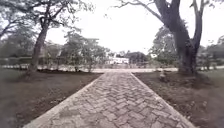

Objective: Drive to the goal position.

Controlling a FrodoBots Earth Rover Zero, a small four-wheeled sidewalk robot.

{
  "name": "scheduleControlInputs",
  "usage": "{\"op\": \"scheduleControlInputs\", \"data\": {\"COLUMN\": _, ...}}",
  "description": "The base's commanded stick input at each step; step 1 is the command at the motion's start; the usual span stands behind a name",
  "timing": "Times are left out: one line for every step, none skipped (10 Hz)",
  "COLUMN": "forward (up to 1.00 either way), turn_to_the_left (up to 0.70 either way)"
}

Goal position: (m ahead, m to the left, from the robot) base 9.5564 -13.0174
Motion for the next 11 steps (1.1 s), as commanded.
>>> {"op": "scheduleControlInputs", "data": {"forward": 0.7, "turn_to_the_left": 0.0}}
{"op": "scheduleControlInputs", "data": {"forward": 0.7, "turn_to_the_left": 0.0}}
{"op": "scheduleControlInputs", "data": {"forward": 0.7, "turn_to_the_left": 0.0}}
{"op": "scheduleControlInputs", "data": {"forward": 0.7, "turn_to_the_left": 0.0}}
{"op": "scheduleControlInputs", "data": {"forward": 0.7, "turn_to_the_left": 0.0}}
{"op": "scheduleControlInputs", "data": {"forward": 0.7, "turn_to_the_left": 0.0}}
{"op": "scheduleControlInputs", "data": {"forward": 0.7, "turn_to_the_left": 0.0}}
{"op": "scheduleControlInputs", "data": {"forward": 0.7, "turn_to_the_left": 0.0}}
{"op": "scheduleControlInputs", "data": {"forward": 0.7, "turn_to_the_left": 0.0}}
{"op": "scheduleControlInputs", "data": {"forward": 0.7, "turn_to_the_left": 0.0}}
{"op": "scheduleControlInputs", "data": {"forward": 0.7, "turn_to_the_left": 0.0}}
